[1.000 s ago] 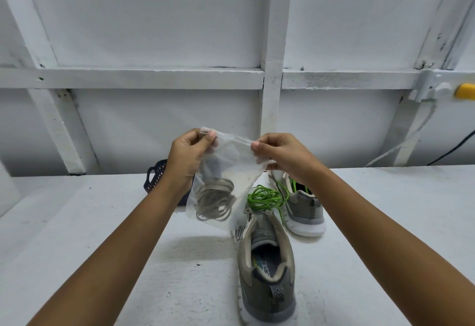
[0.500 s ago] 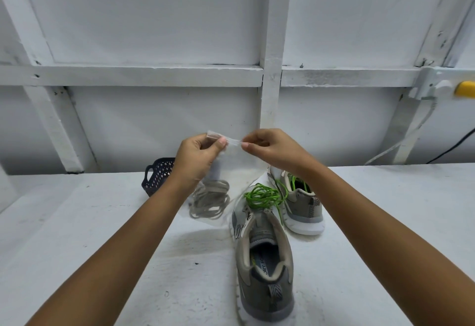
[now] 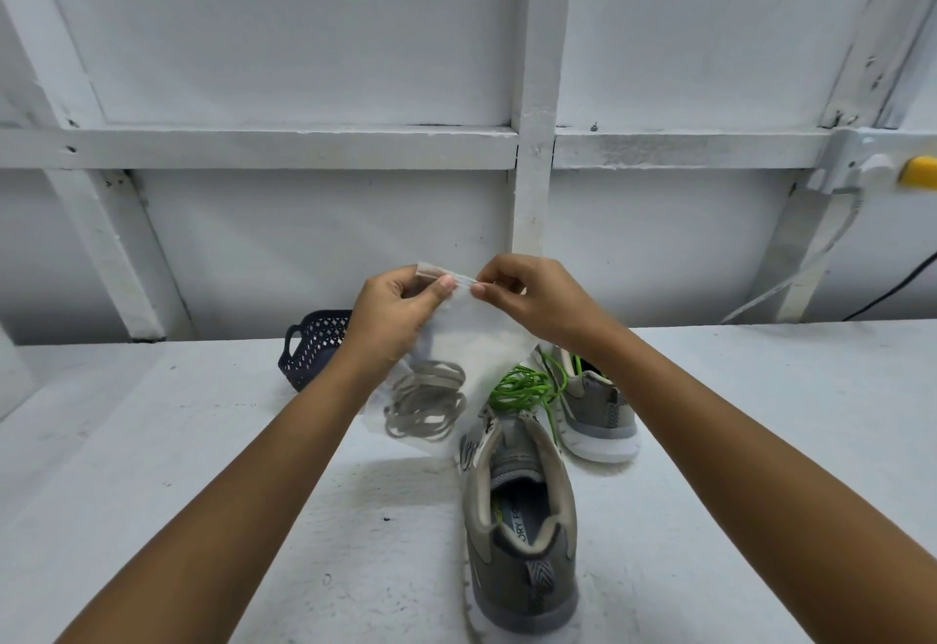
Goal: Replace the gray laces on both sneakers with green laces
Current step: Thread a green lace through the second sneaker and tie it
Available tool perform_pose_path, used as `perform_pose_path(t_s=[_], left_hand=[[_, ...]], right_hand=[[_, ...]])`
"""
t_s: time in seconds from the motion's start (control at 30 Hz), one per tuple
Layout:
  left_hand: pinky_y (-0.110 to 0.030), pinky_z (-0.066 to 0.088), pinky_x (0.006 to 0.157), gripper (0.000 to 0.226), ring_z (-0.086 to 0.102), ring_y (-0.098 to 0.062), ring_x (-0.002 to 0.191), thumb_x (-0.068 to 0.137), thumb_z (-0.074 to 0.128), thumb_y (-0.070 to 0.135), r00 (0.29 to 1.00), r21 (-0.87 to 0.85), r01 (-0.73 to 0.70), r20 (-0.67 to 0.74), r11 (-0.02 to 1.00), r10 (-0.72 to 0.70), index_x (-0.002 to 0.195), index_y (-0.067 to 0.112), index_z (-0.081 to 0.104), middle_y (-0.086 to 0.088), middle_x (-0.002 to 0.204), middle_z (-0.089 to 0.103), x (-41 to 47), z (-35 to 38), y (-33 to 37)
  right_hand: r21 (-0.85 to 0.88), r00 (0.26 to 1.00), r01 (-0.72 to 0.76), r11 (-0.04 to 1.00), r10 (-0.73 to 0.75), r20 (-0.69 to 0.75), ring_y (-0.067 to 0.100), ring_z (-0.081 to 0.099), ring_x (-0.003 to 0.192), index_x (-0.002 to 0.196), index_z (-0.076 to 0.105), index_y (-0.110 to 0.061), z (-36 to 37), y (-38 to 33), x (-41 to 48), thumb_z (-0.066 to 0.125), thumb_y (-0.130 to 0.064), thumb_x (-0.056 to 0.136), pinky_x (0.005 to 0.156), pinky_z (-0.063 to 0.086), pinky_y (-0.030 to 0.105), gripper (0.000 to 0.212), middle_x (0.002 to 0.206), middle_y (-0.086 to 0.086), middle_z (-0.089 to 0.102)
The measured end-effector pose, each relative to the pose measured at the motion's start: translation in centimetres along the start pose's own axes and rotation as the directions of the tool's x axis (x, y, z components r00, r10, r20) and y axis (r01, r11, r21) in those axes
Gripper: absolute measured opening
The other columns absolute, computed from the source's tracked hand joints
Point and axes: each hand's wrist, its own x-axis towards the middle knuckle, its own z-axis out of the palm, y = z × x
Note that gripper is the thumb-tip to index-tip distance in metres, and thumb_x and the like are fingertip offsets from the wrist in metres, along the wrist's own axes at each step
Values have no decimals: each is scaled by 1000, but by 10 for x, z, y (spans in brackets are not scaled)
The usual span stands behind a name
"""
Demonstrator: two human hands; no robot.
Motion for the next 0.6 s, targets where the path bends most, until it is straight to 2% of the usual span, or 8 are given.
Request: perform_pose_path(t_s=[0.13, 0.2, 0.3, 0.33, 0.37, 0.43, 0.5, 0.6], left_hand=[[-12, 49, 69, 10, 59, 5, 66, 88, 61, 14, 1000, -43, 4, 21, 999, -3, 83, 20, 68, 10, 69, 68, -1, 0, 0], [-18, 50, 73, 12, 62, -2, 75, 85, 63, 29, 996, -64, 28, 87, 998, -22, 92, 19, 68, 2, 82, 68, 0, -4, -5], [-30, 53, 85, 71, 65, -12, 96, 64, 64, 73, 952, 105, 131, 264, 986, -155, 116, 24, 59, -3, 108, 67, 2, -17, -26], [-32, 53, 87, 84, 65, -14, 100, 56, 65, 77, 924, 186, 179, 306, 966, -230, 121, 24, 55, -2, 113, 66, 1, -21, -32], [-33, 54, 88, 87, 66, -16, 100, 55, 68, 74, 891, 253, 212, 346, 944, -293, 123, 22, 55, 0, 112, 66, -1, -25, -38], [-32, 55, 83, 65, 69, -20, 94, 64, 76, 56, 845, 286, 246, 405, 926, -350, 113, 16, 61, -1, 103, 71, -5, -30, -48], [-33, 58, 75, 44, 70, -24, 85, 68, 75, 37, 850, 201, 310, 380, 929, -365, 101, 11, 66, -6, 91, 73, -7, -31, -53], [-29, 58, 61, 46, 69, -21, 71, 64, 78, 36, 869, 106, 369, 313, 923, -383, 98, 7, 65, -7, 83, 72, -6, -35, -54]], right_hand=[[-58, 995, 64, 996, -68, -67, 13, 33, 49, 88, 66, -10, 3, 5, -3, 63, -24, 90, 50, 26, 24, 15, 50, -4, 39], [-64, 989, 91, 994, -98, -112, 13, 32, 49, 87, 66, -10, 4, 7, -4, 63, -22, 90, 49, 26, 22, 14, 48, -5, 37], [24, 985, 61, 998, -57, -164, 10, 32, 46, 86, 64, -7, 0, 9, -4, 62, -19, 90, 47, 25, 17, 13, 49, -3, 36], [74, 984, 40, 996, -26, -177, 8, 31, 45, 86, 64, -6, -3, 11, -4, 62, -18, 91, 46, 25, 16, 12, 50, -2, 36], [118, 982, 21, 993, 2, -188, 7, 30, 44, 86, 63, -7, -6, 13, -4, 61, -17, 91, 45, 24, 15, 12, 51, -1, 37], [155, 978, -15, 988, 47, -204, 5, 29, 42, 85, 61, -10, -12, 19, -5, 60, -17, 92, 43, 23, 14, 10, 52, -2, 37], [147, 976, -66, 987, 94, -195, 5, 30, 40, 87, 61, -10, -14, 26, -6, 59, -18, 93, 42, 23, 13, 10, 52, -3, 36], [129, 967, -167, 977, 188, -173, 3, 34, 40, 89, 58, -12, -12, 35, -6, 55, -21, 95, 41, 26, 13, 12, 55, -4, 41]])
